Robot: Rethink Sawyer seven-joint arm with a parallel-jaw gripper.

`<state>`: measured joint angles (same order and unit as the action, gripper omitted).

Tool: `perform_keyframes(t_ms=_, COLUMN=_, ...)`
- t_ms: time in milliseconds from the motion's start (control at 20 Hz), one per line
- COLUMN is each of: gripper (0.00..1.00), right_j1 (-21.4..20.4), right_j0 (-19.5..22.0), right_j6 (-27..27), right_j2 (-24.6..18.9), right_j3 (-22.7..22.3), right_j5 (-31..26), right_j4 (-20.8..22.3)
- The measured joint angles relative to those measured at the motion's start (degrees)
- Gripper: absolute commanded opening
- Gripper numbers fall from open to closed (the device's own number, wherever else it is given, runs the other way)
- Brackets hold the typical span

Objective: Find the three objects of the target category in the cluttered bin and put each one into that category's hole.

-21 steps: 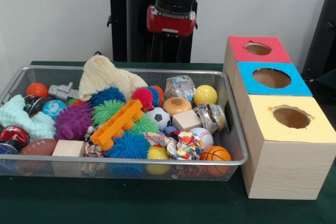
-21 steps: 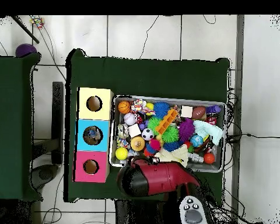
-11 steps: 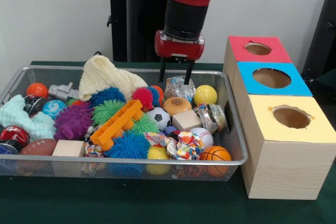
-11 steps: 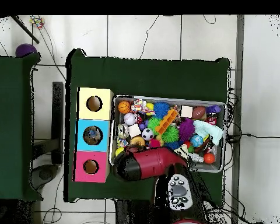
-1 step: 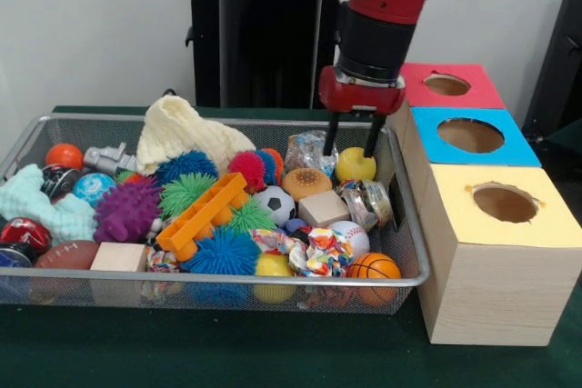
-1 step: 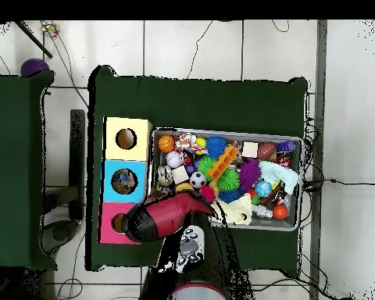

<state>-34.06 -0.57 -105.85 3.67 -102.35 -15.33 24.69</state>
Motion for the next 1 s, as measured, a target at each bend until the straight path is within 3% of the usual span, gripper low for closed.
perform_keyframes(t_ms=150, gripper=1.0, right_j1=0.64, right_j0=-1.69, right_j6=0.0, right_j2=0.45, right_j3=0.47, right_j5=1.13, right_j4=-0.16)
perform_keyframes(t_ms=400, gripper=1.0, right_j1=1.33, right_j0=-0.88, right_j6=0.0, right_j2=0.94, right_j3=0.5, right_j5=3.87, right_j4=-0.18)
perform_keyframes(t_ms=1000, gripper=1.0, right_j1=6.44, right_j0=8.85, right_j6=0.0, right_j2=1.24, right_j3=0.52, right_j5=14.64, right_j4=1.5)
